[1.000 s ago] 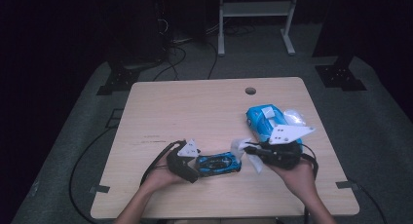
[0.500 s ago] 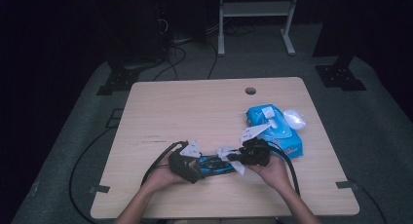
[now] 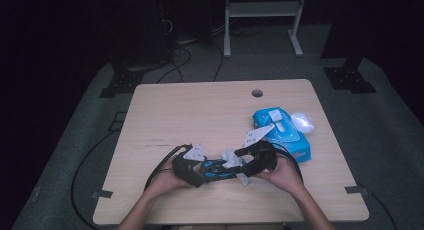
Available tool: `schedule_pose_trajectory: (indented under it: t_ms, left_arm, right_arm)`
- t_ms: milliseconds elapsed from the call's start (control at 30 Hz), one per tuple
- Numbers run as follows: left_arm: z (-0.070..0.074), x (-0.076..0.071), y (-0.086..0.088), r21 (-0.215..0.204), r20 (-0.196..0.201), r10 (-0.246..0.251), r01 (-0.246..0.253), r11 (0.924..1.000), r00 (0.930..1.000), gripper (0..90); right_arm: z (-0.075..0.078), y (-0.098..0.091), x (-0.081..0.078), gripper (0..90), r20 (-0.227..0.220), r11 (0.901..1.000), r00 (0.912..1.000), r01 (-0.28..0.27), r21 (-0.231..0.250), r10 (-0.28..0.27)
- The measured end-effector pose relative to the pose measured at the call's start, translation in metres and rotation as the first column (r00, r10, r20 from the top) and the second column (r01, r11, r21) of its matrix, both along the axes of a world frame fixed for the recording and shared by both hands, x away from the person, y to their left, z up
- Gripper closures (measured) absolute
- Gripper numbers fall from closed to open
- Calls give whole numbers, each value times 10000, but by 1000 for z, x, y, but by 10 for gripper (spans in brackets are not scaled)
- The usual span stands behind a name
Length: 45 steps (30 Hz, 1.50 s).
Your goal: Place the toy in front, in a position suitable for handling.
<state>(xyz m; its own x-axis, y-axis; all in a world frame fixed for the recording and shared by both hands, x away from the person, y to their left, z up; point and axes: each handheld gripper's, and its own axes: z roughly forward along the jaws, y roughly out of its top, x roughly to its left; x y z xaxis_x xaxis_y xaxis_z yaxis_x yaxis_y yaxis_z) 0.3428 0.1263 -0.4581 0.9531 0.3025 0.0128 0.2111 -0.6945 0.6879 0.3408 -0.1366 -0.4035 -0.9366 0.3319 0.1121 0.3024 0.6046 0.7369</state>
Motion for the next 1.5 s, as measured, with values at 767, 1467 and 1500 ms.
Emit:
schedule_pose_trajectory:
  t_ms: [767, 1467, 1500]
  left_arm:
    - [-11, 3, -4, 255, -410, 17, -7, 9997, 9992, 217]
    - [-12, 3, -5, 163, -352, 37, -31, 9999, 9994, 216]
    - [-12, 3, -5, 163, -352, 37, -31, 9999, 9994, 216]
  right_arm:
    - [-43, 9, 28, 828, -270, 9993, 9996, -41, -374, 31]
    - [-34, -4, -3, 542, 1572, 9981, 9874, -79, -615, 175]
    - [-34, -4, -3, 542, 1572, 9981, 9874, -79, -615, 175]
